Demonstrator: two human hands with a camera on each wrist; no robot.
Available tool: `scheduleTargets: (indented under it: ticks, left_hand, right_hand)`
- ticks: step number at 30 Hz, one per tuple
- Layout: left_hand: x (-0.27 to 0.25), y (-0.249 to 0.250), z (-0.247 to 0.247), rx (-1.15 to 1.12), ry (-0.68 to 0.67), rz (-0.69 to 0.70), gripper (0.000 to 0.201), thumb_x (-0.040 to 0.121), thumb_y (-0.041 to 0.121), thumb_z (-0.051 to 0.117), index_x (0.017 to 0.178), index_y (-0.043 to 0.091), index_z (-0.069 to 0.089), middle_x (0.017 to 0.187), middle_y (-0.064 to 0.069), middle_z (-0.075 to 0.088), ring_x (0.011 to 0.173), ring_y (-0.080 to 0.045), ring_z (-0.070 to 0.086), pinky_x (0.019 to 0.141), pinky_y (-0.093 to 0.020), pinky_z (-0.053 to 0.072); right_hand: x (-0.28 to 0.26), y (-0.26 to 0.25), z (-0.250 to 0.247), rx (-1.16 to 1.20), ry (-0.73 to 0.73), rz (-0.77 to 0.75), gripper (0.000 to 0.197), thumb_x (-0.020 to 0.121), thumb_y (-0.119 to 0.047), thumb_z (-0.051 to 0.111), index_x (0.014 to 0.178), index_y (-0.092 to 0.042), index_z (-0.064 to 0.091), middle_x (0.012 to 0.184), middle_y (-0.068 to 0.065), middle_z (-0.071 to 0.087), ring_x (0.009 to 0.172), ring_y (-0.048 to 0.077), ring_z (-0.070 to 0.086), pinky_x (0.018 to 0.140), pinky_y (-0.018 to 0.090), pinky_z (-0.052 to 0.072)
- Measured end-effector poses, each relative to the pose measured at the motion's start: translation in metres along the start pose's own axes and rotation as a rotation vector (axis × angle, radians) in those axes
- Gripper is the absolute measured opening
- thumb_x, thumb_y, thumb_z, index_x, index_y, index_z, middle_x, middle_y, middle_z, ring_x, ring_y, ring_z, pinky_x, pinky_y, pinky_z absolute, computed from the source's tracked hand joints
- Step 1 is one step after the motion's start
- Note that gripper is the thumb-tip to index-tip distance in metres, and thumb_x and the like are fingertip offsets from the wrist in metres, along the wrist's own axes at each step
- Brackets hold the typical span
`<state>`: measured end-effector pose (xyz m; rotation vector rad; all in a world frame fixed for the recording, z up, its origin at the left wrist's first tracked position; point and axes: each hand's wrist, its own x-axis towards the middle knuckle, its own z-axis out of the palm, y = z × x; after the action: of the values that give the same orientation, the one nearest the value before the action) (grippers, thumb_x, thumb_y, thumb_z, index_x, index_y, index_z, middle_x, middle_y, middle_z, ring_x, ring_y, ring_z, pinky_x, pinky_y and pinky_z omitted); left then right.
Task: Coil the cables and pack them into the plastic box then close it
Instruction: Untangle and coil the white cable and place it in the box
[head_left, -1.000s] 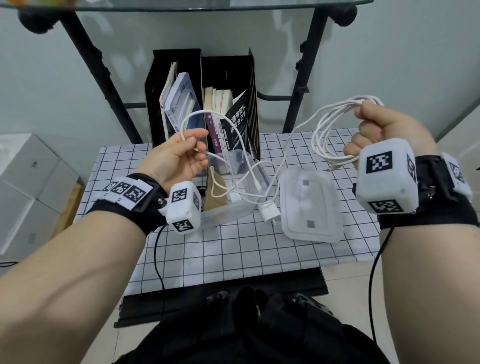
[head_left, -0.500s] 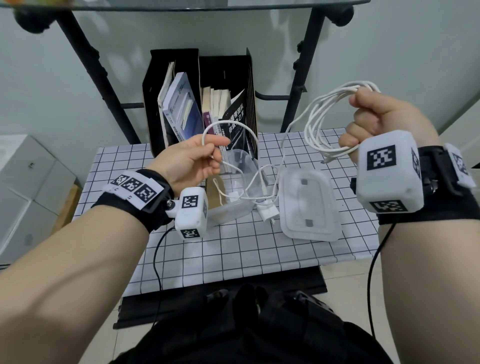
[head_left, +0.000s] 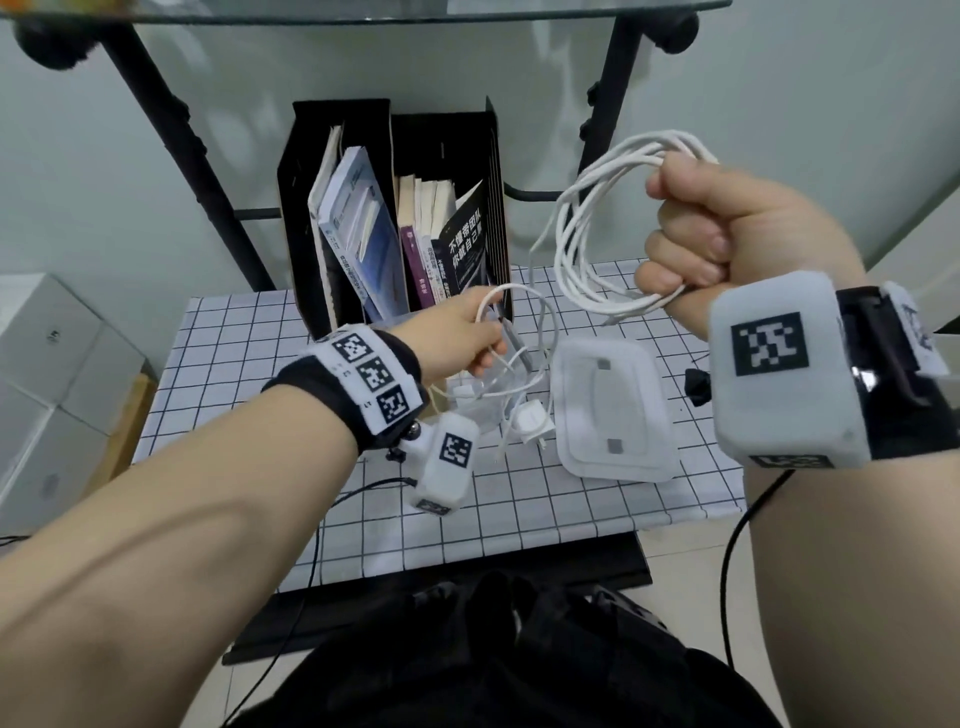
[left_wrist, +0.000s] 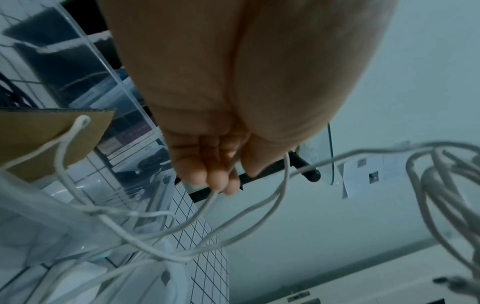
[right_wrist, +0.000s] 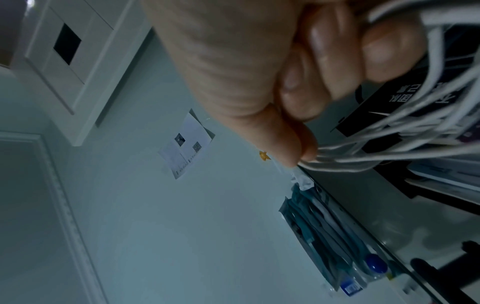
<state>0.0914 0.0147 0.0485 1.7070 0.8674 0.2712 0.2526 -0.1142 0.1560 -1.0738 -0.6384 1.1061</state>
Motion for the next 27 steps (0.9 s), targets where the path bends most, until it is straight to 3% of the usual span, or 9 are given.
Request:
scheduleTargets:
  ticks: [3,6,11,16,18,23,25,27]
  left_hand:
    - [0.006,0.001,0.000,0.170,0.119,0.067,0.043,0.096,0.009,0.042,0.137,0.022,0.036,0.082,-0.008,0.062,0.063,-0.017,0.057,0.059,-0.033,0.051]
    - [0.009,0.005,0.000,0.100,0.205,0.064,0.032,0.098,0.013,0.040,0.128,0.024,0.042,0.074,-0.005,0.061,0.054,-0.016,0.055,0.049,-0.029,0.047]
    - [0.012,0.002,-0.003,0.004,0.263,-0.088,0.030,0.097,0.010,0.028,0.108,0.017,0.055,0.061,-0.005,0.056,0.041,-0.015,0.043,0.037,-0.019,0.033]
    - [0.008,-0.013,-0.015,-0.153,0.270,-0.326,0.019,0.100,0.011,0.035,0.110,0.005,0.050,0.063,-0.009,0.056,0.032,-0.012,0.046,0.032,-0.016,0.036]
    - [0.007,-0.015,-0.018,-0.189,0.248,-0.358,0.016,0.099,0.010,0.038,0.109,0.004,0.049,0.064,-0.010,0.056,0.030,-0.011,0.047,0.031,-0.015,0.037]
    - [0.007,-0.008,-0.005,-0.061,0.051,-0.215,0.023,0.097,0.005,0.043,0.116,0.016,0.051,0.073,-0.006,0.057,0.053,-0.013,0.050,0.047,-0.022,0.046]
    - [0.007,-0.005,0.002,0.040,-0.022,-0.146,0.028,0.094,0.002,0.048,0.116,0.018,0.052,0.080,-0.009,0.059,0.059,-0.015,0.054,0.059,-0.026,0.053]
    - [0.007,-0.003,0.005,0.192,-0.082,-0.069,0.022,0.090,0.003,0.052,0.110,0.009,0.059,0.088,-0.014,0.062,0.071,-0.025,0.062,0.078,-0.039,0.057]
  right_hand:
    - [-0.002,0.001,0.001,-0.018,-0.025,0.011,0.021,0.092,-0.020,0.054,0.072,-0.013,0.058,0.038,-0.007,0.024,0.032,0.008,0.018,0.043,0.023,0.023]
    - [-0.003,0.001,0.000,-0.019,-0.036,0.020,0.020,0.091,-0.020,0.055,0.072,-0.013,0.058,0.038,-0.007,0.023,0.032,0.008,0.018,0.043,0.022,0.022]
    - [-0.002,-0.002,-0.004,0.003,-0.011,0.009,0.021,0.093,-0.020,0.053,0.073,-0.013,0.056,0.037,-0.007,0.024,0.032,0.009,0.018,0.044,0.022,0.021]
    - [-0.004,-0.010,-0.011,0.036,0.040,-0.022,0.023,0.089,-0.020,0.055,0.067,-0.014,0.057,0.035,-0.006,0.023,0.032,0.010,0.016,0.046,0.022,0.018]
    - [-0.005,-0.011,-0.012,0.048,0.034,-0.025,0.022,0.089,-0.020,0.055,0.067,-0.014,0.057,0.036,-0.006,0.023,0.032,0.010,0.016,0.045,0.022,0.020]
    - [-0.008,-0.008,0.002,0.020,-0.027,-0.012,0.022,0.092,-0.019,0.053,0.070,-0.013,0.055,0.036,-0.007,0.022,0.031,0.008,0.016,0.043,0.022,0.022]
    - [-0.009,-0.007,0.008,0.002,-0.067,-0.010,0.018,0.089,-0.019,0.054,0.072,-0.012,0.055,0.037,-0.007,0.022,0.032,0.008,0.017,0.043,0.022,0.021]
    - [-0.010,-0.006,0.013,-0.008,-0.110,-0.011,0.013,0.083,-0.021,0.057,0.073,-0.012,0.055,0.037,-0.007,0.022,0.033,0.008,0.016,0.044,0.023,0.020]
